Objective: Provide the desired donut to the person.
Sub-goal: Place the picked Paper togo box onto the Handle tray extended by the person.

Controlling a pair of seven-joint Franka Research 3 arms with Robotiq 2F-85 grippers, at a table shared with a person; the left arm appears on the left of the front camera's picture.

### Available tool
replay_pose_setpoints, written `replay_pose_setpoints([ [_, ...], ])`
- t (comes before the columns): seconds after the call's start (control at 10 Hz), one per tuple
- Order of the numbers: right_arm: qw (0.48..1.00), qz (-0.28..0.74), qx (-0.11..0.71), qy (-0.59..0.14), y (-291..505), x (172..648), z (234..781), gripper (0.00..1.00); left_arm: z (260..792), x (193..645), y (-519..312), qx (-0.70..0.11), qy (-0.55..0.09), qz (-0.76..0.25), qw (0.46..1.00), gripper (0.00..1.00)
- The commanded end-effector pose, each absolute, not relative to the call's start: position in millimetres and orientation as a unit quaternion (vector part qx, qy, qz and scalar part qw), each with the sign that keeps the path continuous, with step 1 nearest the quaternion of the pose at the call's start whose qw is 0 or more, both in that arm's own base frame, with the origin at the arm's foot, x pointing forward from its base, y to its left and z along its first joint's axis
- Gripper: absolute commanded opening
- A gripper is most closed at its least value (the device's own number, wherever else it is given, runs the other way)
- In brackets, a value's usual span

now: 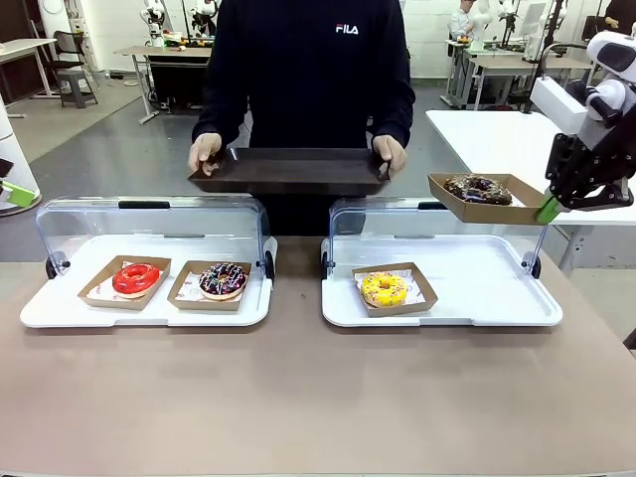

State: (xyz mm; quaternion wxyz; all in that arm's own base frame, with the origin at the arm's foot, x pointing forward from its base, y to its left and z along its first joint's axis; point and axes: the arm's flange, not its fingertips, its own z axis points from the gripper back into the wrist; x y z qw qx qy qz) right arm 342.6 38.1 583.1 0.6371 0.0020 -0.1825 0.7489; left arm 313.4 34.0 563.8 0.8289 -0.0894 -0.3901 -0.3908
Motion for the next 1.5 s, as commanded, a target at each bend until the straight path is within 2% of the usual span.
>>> replay_pose_setpoints([
  [0.0,0.640,0.748,0.000,-0.178,37.5,341.2,581.7,0.00,564.0,313.3,33.7,-0.091,-0.390,-0.387,0.830,1.00],
  [1.3,0.637,0.749,0.002,-0.183,38.1,342.6,583.1,0.01,564.0,313.3,33.7,-0.091,-0.390,-0.387,0.830,1.00],
  [1.4,0.642,0.742,0.002,-0.190,74.7,364.6,600.2,0.01,564.0,313.3,33.7,-0.091,-0.390,-0.387,0.830,1.00],
])
